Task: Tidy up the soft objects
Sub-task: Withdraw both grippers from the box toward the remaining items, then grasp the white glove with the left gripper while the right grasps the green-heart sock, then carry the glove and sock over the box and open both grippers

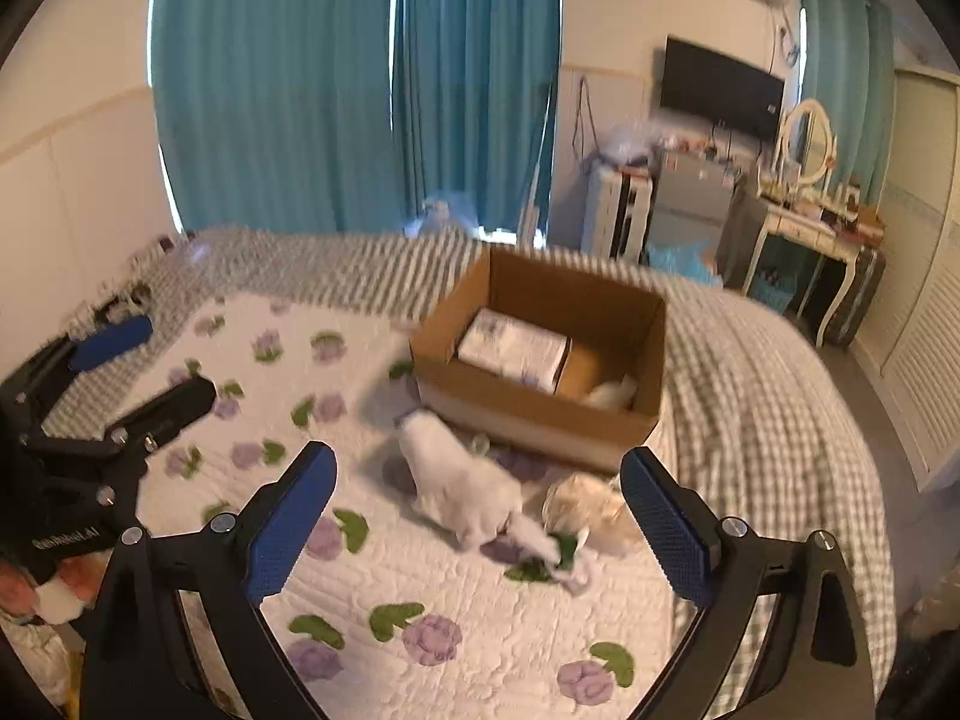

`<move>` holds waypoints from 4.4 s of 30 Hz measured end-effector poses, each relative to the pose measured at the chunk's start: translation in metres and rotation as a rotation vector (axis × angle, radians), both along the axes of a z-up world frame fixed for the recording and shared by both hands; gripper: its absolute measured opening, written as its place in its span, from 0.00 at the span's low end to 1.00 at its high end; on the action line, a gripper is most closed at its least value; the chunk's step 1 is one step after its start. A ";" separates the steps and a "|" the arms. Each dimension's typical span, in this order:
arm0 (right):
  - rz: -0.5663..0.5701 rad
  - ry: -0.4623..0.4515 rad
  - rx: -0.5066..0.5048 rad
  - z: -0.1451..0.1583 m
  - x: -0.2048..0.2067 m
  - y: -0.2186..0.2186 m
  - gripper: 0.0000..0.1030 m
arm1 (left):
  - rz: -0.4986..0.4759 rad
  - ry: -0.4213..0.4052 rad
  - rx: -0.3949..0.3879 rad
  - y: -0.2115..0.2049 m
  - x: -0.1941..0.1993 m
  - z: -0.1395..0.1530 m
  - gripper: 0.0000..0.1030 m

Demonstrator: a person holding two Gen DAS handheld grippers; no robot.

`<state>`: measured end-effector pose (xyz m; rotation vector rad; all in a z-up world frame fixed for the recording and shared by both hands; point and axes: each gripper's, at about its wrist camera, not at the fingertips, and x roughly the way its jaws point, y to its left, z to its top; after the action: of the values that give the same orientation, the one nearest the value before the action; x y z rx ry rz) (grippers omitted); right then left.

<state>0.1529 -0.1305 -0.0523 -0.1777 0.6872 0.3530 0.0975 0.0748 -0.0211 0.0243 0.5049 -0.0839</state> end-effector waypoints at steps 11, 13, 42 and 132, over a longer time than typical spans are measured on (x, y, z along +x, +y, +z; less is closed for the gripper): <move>-0.092 0.139 -0.076 -0.111 0.046 -0.028 0.93 | -0.035 0.192 -0.002 -0.017 0.046 -0.092 0.89; -0.099 0.153 -0.083 -0.121 0.052 -0.038 0.93 | -0.053 0.216 -0.005 -0.025 0.053 -0.102 0.89; -0.152 0.198 0.079 -0.162 0.075 -0.093 0.92 | -0.223 0.310 0.082 -0.106 0.113 -0.155 0.47; -0.161 -0.128 0.107 0.039 0.172 -0.079 0.83 | -0.110 0.006 0.193 -0.117 0.205 0.023 0.76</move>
<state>0.3254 -0.2099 -0.0129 -0.0422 0.5507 0.2209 0.3022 -0.0424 0.0024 0.2403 0.5164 -0.1427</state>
